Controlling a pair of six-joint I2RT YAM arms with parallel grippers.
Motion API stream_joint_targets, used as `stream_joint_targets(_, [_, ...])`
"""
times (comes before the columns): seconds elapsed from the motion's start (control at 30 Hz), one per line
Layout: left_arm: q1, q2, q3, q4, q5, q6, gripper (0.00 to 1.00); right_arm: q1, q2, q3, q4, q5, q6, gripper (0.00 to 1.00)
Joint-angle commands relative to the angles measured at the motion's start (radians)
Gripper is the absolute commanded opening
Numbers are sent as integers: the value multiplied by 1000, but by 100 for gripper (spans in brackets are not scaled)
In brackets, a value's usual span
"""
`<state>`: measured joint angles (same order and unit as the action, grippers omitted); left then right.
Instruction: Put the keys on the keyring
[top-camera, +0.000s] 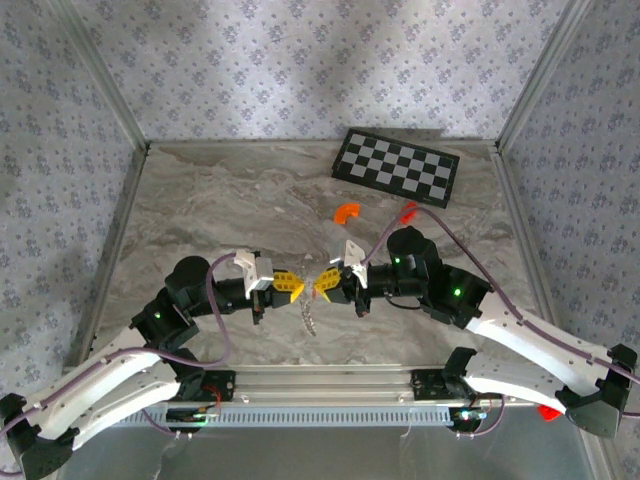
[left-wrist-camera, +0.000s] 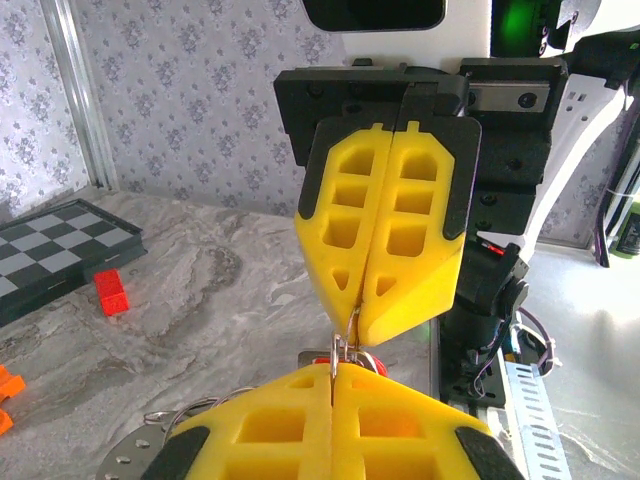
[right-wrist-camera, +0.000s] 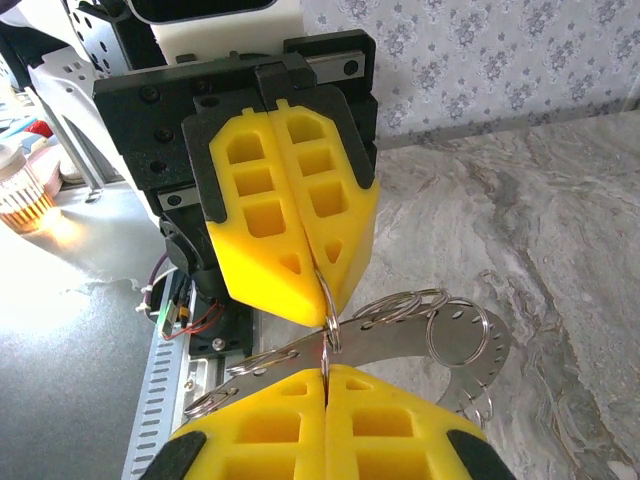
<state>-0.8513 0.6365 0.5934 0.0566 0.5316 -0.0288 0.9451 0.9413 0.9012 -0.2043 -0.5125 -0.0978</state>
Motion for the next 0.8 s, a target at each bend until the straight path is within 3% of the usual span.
stream_joint_targets(0.0, [-7, -9, 20, 58, 25, -9, 0, 6, -1, 0, 20, -3, -16, 0])
stream_joint_targets(0.77, [-8, -6, 23, 56, 30, -10, 0, 12, -36, -13, -29, 21, -40, 0])
